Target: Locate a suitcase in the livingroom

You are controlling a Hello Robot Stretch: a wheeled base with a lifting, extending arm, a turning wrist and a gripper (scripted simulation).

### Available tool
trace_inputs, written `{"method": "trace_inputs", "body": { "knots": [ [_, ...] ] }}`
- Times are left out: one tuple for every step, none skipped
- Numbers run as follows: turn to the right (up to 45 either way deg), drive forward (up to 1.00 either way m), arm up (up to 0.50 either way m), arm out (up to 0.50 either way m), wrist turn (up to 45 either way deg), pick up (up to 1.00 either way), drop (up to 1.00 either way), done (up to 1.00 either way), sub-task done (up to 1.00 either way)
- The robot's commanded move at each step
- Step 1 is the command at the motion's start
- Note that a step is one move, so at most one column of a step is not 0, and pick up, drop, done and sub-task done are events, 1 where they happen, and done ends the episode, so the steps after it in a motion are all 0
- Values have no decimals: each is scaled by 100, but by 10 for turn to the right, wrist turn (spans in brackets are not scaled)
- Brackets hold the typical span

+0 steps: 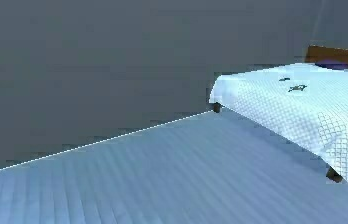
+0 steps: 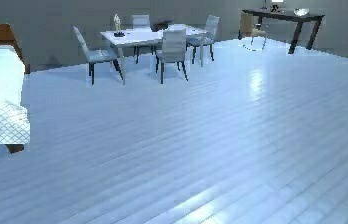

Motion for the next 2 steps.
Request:
{"method": "trace_inputs", "body": {
  "knots": [
    [-450,0,0,0,0,0,0,0,0],
    [-450,0,0,0,0,0,0,0,0]
  ]
}}
